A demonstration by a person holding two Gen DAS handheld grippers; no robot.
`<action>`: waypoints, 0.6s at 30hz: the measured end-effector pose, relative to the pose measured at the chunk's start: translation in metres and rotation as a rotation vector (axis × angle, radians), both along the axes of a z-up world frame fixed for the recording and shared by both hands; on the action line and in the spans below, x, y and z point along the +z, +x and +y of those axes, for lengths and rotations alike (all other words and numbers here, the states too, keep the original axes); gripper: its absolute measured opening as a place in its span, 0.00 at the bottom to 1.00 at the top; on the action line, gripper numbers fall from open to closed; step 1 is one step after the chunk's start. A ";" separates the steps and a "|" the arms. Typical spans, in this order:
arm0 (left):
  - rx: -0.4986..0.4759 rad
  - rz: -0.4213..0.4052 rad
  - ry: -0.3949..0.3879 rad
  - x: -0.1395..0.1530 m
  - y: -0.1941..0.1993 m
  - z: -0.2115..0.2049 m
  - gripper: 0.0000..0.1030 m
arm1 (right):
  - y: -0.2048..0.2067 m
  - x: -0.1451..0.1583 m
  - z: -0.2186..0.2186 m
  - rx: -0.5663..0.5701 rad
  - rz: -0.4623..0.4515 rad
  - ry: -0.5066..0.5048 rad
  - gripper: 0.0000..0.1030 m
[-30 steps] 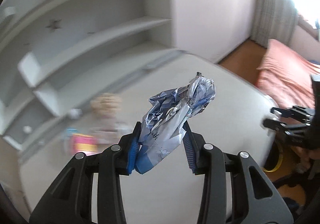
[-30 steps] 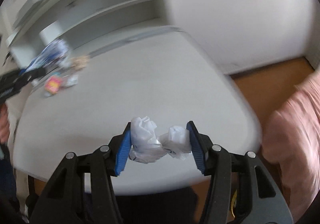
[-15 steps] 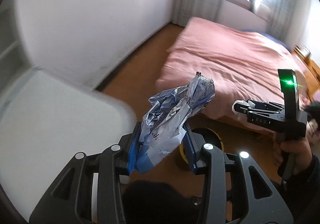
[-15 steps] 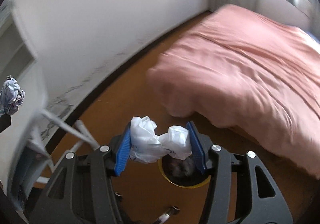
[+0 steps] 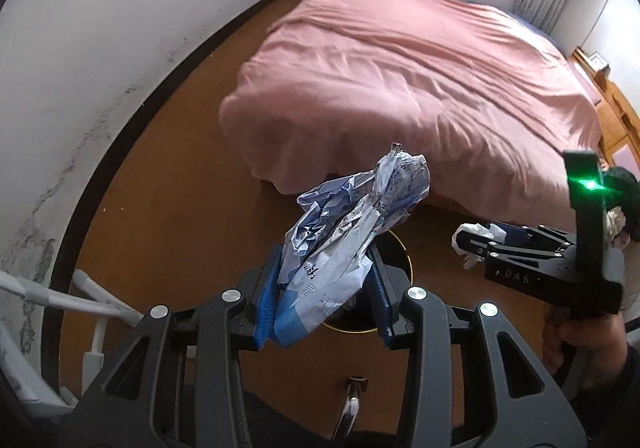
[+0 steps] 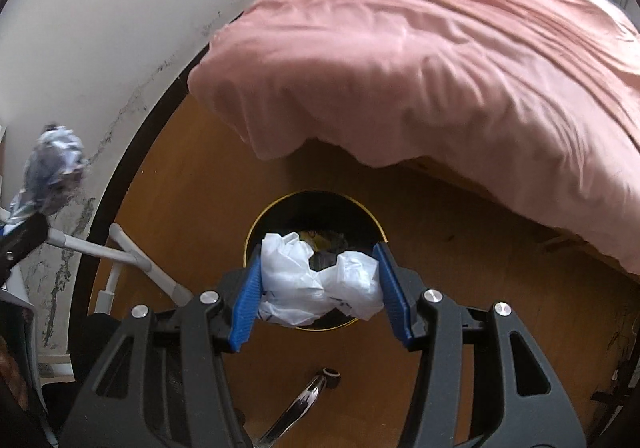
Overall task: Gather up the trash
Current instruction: 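Carry both items over the black bin and lower them toward its opening, then open both grippers to drop the wrapper and tissue into the bin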
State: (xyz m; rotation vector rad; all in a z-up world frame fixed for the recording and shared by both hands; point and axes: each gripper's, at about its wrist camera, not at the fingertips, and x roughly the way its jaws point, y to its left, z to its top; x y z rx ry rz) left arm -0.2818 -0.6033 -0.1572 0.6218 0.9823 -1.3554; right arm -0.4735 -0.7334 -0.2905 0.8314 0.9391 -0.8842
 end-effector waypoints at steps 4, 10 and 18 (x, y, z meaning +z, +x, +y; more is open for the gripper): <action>-0.010 0.028 0.056 -0.024 -0.007 -0.010 0.38 | 0.004 -0.010 -0.005 0.012 -0.001 0.022 0.52; -0.030 0.042 0.110 -0.049 -0.015 -0.026 0.38 | 0.003 -0.014 -0.009 -0.005 -0.003 0.026 0.56; -0.065 0.046 0.146 -0.067 -0.029 -0.043 0.38 | -0.007 -0.007 -0.013 -0.057 -0.033 0.004 0.67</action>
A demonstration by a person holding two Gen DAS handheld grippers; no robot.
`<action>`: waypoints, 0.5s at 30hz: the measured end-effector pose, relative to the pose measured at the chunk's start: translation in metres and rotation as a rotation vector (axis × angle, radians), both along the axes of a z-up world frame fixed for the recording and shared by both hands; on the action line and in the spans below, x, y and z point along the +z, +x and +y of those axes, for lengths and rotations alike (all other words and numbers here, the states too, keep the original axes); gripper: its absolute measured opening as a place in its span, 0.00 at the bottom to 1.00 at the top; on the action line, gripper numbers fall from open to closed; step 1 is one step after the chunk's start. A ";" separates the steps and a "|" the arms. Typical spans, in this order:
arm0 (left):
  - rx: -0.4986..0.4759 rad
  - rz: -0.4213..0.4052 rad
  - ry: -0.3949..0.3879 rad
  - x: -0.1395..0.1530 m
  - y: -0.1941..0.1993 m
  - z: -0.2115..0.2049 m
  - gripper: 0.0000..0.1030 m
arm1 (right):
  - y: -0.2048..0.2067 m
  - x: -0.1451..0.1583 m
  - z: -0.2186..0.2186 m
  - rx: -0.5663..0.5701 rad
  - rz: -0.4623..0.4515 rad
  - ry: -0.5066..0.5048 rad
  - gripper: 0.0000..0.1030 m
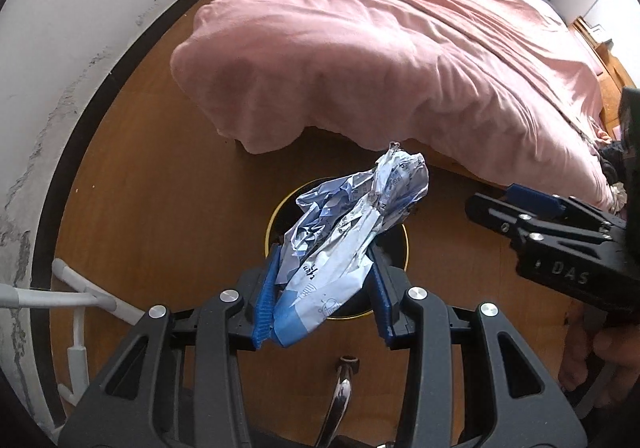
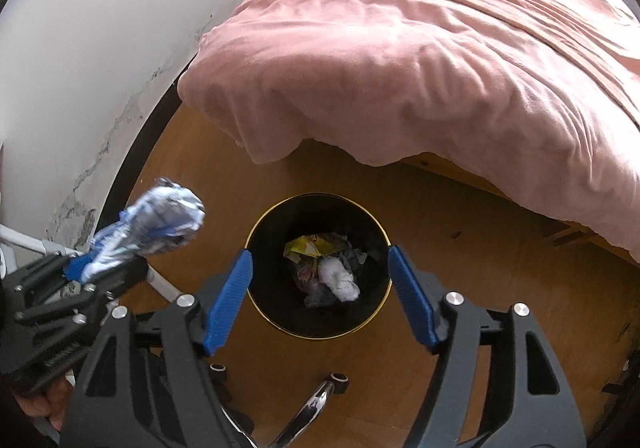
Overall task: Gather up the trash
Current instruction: 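Open both grippers to drop the wrapper and tissue into the bin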
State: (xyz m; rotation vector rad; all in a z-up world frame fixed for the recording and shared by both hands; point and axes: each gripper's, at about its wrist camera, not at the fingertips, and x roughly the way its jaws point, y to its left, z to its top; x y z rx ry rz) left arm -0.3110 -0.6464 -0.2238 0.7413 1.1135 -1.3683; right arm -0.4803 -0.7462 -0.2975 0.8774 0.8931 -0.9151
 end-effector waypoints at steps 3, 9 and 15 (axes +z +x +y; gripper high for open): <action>-0.019 0.001 0.017 -0.006 -0.007 -0.006 0.41 | -0.006 0.003 -0.004 -0.036 -0.012 -0.008 0.67; -0.049 -0.018 -0.006 -0.006 -0.022 -0.019 0.74 | -0.018 0.013 -0.008 -0.091 -0.046 -0.038 0.67; -0.046 -0.024 -0.031 0.009 -0.018 -0.010 0.77 | -0.016 0.014 -0.007 -0.078 -0.042 -0.041 0.67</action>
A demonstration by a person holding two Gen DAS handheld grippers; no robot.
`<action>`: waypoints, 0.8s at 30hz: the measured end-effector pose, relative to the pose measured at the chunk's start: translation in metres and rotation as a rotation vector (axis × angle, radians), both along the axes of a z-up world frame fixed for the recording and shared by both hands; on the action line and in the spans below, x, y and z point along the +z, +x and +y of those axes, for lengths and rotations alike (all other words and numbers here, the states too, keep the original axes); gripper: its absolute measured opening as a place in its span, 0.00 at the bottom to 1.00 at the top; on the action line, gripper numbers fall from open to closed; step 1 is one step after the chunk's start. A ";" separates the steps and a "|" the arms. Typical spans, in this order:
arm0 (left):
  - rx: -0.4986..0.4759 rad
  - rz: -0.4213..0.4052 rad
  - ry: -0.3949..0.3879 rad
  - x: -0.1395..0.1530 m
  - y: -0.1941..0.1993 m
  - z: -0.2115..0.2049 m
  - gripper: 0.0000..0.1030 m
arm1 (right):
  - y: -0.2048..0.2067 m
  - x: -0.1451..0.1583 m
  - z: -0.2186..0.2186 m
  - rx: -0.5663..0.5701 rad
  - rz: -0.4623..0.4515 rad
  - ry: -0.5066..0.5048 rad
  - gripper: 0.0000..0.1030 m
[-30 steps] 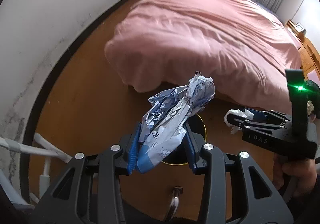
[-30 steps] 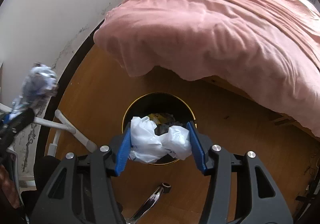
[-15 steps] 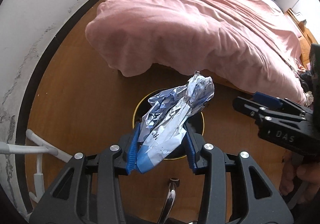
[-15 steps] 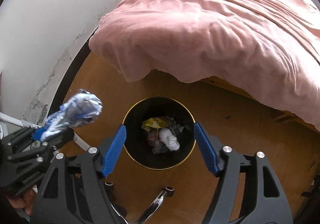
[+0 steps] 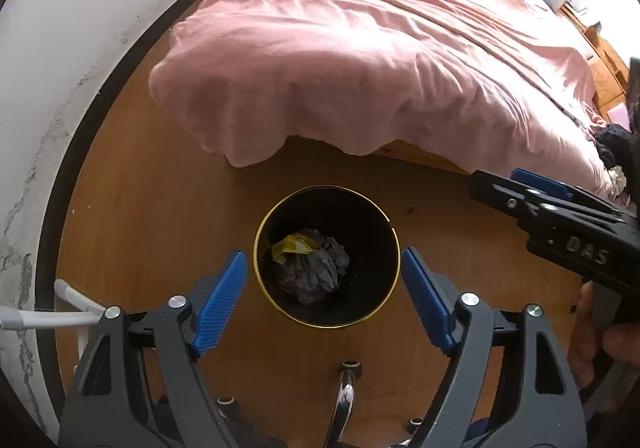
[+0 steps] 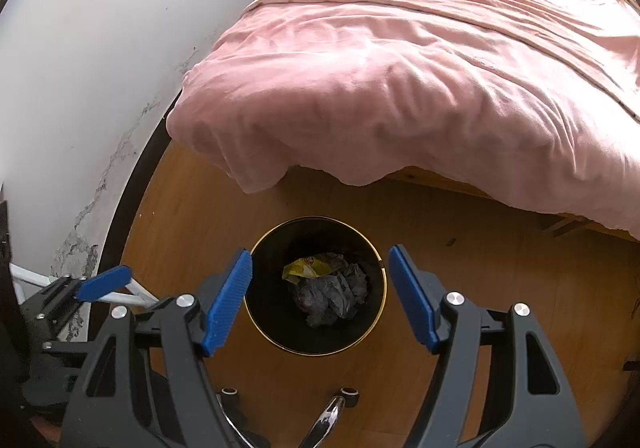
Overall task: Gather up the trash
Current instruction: 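Open both grippers to drop the wrapper and tissue into the bin, then swing both grippers back to the desk toward the remaining trash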
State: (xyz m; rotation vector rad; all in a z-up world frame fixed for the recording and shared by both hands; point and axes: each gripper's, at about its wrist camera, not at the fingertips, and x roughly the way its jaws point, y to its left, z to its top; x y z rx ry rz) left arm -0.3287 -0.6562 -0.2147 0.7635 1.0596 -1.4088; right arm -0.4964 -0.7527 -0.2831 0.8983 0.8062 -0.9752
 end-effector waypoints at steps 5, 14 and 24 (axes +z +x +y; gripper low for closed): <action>0.034 -0.027 -0.044 0.026 0.016 0.023 0.83 | 0.012 0.009 0.009 0.040 0.020 -0.027 0.67; 0.142 -0.115 -0.167 0.116 0.070 0.112 0.90 | 0.082 0.084 0.058 0.244 -0.024 -0.150 0.75; 0.624 -0.259 -0.237 0.189 0.225 0.323 0.90 | 0.272 0.178 0.187 0.753 -0.175 -0.247 0.76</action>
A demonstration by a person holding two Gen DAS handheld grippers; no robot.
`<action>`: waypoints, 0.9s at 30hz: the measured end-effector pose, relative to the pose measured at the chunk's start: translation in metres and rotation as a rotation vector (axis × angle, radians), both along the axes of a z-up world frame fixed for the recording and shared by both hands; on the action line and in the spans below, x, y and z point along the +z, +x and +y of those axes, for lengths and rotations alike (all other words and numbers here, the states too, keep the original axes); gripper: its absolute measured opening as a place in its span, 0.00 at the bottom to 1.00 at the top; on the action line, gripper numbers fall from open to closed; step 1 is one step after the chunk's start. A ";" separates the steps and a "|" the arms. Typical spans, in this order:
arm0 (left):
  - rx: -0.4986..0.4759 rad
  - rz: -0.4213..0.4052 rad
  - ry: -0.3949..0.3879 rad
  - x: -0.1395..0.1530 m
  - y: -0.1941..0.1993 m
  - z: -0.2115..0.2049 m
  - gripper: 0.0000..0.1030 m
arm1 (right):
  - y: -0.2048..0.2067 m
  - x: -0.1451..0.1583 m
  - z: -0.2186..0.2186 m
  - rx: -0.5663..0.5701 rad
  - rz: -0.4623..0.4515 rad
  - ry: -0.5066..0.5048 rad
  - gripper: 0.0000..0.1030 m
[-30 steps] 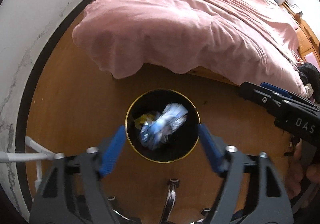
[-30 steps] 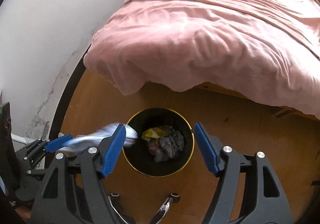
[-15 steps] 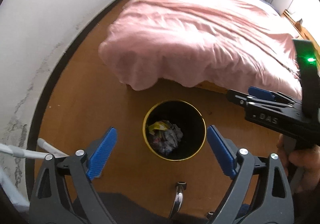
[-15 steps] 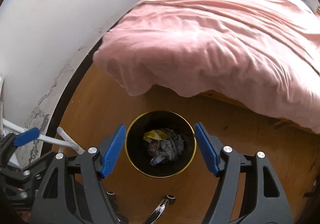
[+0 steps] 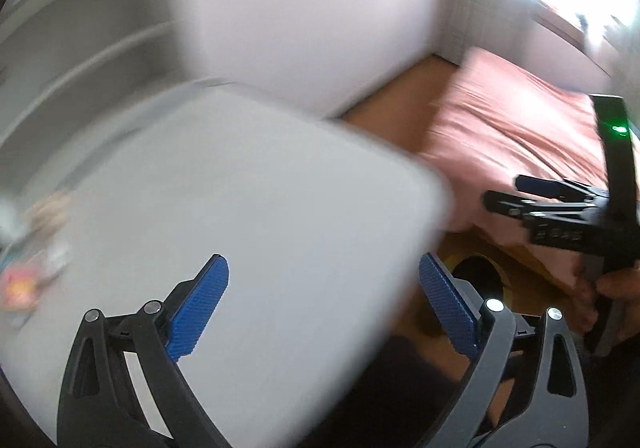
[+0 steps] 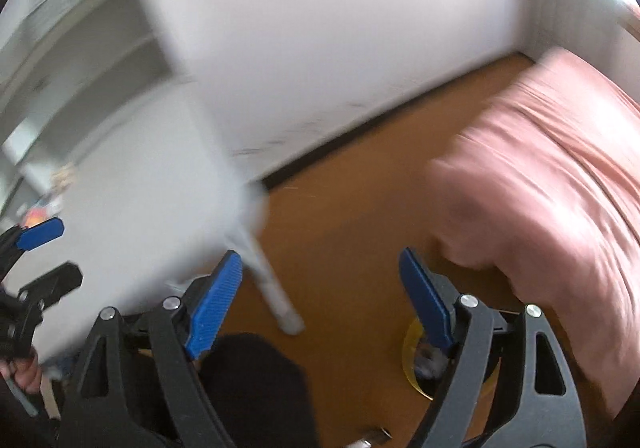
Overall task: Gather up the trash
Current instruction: 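Swing both grippers back to the desk toward the remaining trash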
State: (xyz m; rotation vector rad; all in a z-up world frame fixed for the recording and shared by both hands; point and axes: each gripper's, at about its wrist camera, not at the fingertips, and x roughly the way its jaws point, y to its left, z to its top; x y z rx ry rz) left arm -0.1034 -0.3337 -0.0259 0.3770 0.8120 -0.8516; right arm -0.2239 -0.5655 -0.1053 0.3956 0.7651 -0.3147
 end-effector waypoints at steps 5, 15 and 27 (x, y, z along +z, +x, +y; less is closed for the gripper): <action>0.329 -0.022 0.014 0.007 0.069 0.132 0.90 | 0.105 0.026 0.104 0.303 -0.011 -0.047 0.76; 0.642 0.045 0.007 -0.010 0.123 0.298 0.90 | 0.235 0.048 0.310 0.848 -0.032 -0.180 0.76; 0.618 0.077 0.042 -0.031 0.148 0.329 0.90 | 0.319 0.038 0.395 1.185 0.028 -0.305 0.76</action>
